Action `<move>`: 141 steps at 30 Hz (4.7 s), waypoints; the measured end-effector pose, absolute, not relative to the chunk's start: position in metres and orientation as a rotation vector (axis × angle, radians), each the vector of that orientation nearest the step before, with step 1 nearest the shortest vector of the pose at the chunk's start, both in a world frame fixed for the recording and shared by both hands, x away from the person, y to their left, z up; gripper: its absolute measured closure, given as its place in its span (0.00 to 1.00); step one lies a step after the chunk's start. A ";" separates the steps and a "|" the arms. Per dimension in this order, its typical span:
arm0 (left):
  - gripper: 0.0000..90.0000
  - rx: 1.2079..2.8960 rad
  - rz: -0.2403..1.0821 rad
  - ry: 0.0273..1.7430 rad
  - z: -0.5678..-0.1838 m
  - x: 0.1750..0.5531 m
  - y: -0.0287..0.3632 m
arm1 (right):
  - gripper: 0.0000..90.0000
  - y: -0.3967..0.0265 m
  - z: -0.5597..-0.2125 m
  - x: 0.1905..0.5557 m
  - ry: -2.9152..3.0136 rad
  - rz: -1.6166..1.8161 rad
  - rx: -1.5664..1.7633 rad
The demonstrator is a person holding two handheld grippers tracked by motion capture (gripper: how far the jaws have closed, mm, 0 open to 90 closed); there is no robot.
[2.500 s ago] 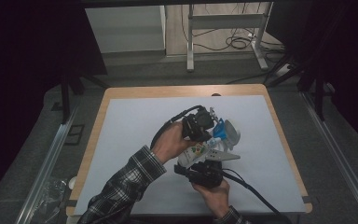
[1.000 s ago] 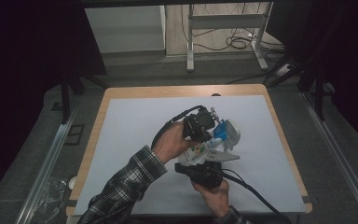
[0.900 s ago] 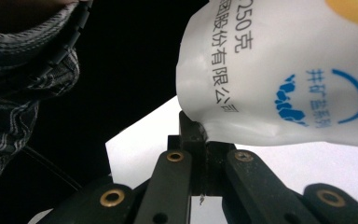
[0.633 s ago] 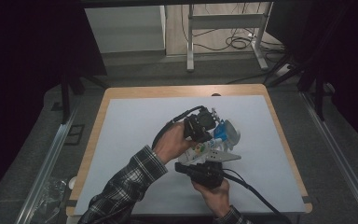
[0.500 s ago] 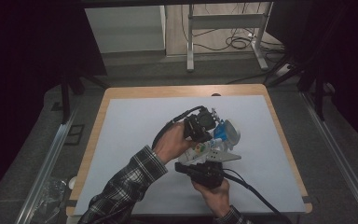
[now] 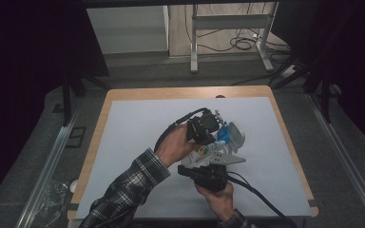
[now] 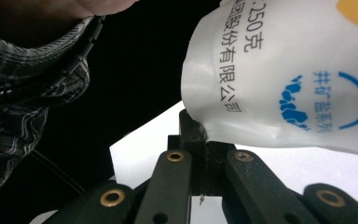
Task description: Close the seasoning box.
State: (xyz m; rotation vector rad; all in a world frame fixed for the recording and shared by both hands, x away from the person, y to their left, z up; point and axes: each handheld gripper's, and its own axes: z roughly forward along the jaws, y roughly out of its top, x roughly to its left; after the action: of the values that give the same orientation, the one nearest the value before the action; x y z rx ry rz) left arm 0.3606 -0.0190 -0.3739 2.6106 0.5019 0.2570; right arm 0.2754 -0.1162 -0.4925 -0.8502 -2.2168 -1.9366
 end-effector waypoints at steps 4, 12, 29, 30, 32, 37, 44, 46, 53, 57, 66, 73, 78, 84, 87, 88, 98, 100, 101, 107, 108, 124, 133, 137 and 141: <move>1.00 2.613 0.259 0.503 -0.374 0.360 -0.019 | 1.00 -0.116 -0.492 0.275 -2.213 -1.938 -0.846; 1.00 2.614 0.259 0.505 -0.374 0.361 -0.018 | 1.00 -0.116 -0.490 0.275 -2.210 -1.941 -0.840; 1.00 2.616 0.243 0.512 -0.377 0.363 -0.018 | 1.00 -0.116 -0.486 0.274 -2.201 -1.955 -0.832; 1.00 2.616 0.242 0.512 -0.377 0.363 -0.018 | 1.00 -0.116 -0.485 0.274 -2.202 -1.953 -0.831; 1.00 2.617 0.242 0.512 -0.377 0.363 -0.018 | 1.00 -0.116 -0.485 0.274 -2.202 -1.956 -0.829; 1.00 2.619 0.239 0.512 -0.377 0.363 -0.018 | 1.00 -0.116 -0.483 0.274 -2.201 -1.963 -0.824; 1.00 2.623 0.237 0.514 -0.377 0.363 -0.018 | 1.00 -0.115 -0.482 0.274 -2.205 -1.965 -0.820; 1.00 2.623 0.235 0.514 -0.377 0.363 -0.017 | 1.00 -0.115 -0.482 0.273 -2.206 -1.967 -0.819; 1.00 2.625 0.234 0.516 -0.377 0.364 -0.017 | 1.00 -0.115 -0.480 0.273 -2.225 -1.975 -0.809; 1.00 2.626 0.234 0.517 -0.377 0.364 -0.017 | 1.00 -0.115 -0.480 0.273 -2.230 -1.976 -0.806; 1.00 2.631 0.238 0.517 -0.376 0.363 -0.018 | 1.00 -0.115 -0.478 0.272 -2.232 -1.982 -0.801; 1.00 2.635 0.239 0.520 -0.377 0.363 -0.017 | 1.00 -0.115 -0.478 0.272 -2.234 -1.984 -0.796; 1.00 2.638 0.246 0.523 -0.376 0.363 -0.017 | 1.00 -0.114 -0.477 0.272 -2.231 -1.989 -0.792; 1.00 2.644 0.254 0.522 -0.375 0.363 -0.018 | 1.00 -0.115 -0.476 0.272 -2.234 -1.994 -0.787; 1.00 2.646 0.257 0.524 -0.375 0.363 -0.018 | 1.00 -0.115 -0.476 0.272 -2.232 -1.998 -0.787; 1.00 2.647 0.257 0.524 -0.375 0.363 -0.018 | 1.00 -0.115 -0.476 0.272 -2.232 -1.996 -0.787; 1.00 2.652 0.263 0.532 -0.375 0.363 -0.018 | 1.00 -0.115 -0.475 0.272 -2.230 -2.000 -0.786; 1.00 2.652 0.265 0.534 -0.374 0.363 -0.017 | 1.00 -0.114 -0.475 0.272 -2.231 -2.002 -0.785; 1.00 2.652 0.266 0.536 -0.374 0.363 -0.017 | 1.00 -0.114 -0.475 0.272 -2.231 -2.003 -0.785; 1.00 2.654 0.268 0.539 -0.375 0.364 -0.017 | 1.00 -0.114 -0.476 0.272 -2.231 -2.003 -0.785; 1.00 2.654 0.269 0.540 -0.375 0.364 -0.017 | 1.00 -0.114 -0.476 0.272 -2.230 -2.002 -0.784; 1.00 2.665 0.274 0.554 -0.376 0.365 -0.017 | 1.00 -0.114 -0.475 0.272 -2.220 -2.002 -0.784; 1.00 2.671 0.276 0.555 -0.375 0.365 -0.018 | 1.00 -0.114 -0.475 0.272 -2.215 -2.006 -0.786; 1.00 2.674 0.279 0.558 -0.375 0.366 -0.018 | 1.00 -0.114 -0.475 0.272 -2.212 -2.006 -0.785; 1.00 2.676 0.287 0.560 -0.374 0.366 -0.018 | 1.00 -0.114 -0.475 0.273 -2.209 -2.014 -0.783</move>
State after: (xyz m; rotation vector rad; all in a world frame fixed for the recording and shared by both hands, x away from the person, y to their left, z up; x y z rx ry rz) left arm 0.3656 -0.0182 -0.3744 2.6761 0.5599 0.2866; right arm 0.2725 -0.1137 -0.4749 -0.7825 -2.2094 -2.0141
